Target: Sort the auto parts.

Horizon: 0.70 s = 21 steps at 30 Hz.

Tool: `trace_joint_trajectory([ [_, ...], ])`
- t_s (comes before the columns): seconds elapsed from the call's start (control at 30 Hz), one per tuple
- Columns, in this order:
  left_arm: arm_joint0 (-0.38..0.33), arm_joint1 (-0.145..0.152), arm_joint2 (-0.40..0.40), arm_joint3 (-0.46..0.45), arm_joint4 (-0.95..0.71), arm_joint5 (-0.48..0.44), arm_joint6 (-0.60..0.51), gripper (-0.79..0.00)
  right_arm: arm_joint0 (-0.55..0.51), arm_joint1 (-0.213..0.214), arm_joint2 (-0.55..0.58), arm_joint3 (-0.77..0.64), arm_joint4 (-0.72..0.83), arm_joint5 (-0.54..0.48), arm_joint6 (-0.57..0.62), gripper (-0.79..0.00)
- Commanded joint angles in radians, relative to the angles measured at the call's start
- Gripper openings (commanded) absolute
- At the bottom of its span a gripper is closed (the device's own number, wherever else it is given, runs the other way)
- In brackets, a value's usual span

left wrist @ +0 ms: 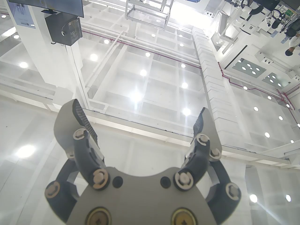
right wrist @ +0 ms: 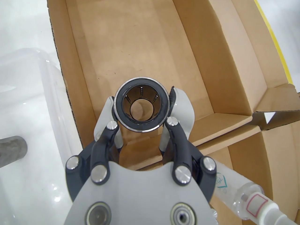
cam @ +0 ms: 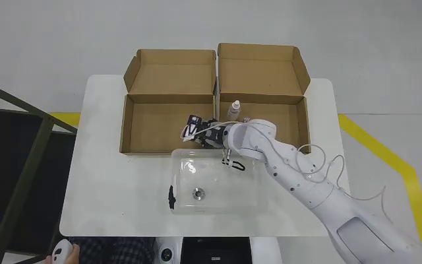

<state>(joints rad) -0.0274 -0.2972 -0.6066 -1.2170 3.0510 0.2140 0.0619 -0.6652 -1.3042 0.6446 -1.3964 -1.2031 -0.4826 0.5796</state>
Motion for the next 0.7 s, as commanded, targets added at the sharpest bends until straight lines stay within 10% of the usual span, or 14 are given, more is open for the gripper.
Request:
trace_joint_trajectory([
  [0.0, 0.000, 0.000, 0.000, 0.000, 0.000, 0.000, 0.000, 0.000, 0.003, -0.004, -0.002, 0.007, -0.001, -0.003, 0.008, -0.511],
  [0.67, 0.000, 0.000, 0.000, 0.000, 0.000, 0.000, 0.000, 0.000, -0.003, -0.019, 0.039, -0.021, -0.016, -0.025, 0.026, -0.342],
])
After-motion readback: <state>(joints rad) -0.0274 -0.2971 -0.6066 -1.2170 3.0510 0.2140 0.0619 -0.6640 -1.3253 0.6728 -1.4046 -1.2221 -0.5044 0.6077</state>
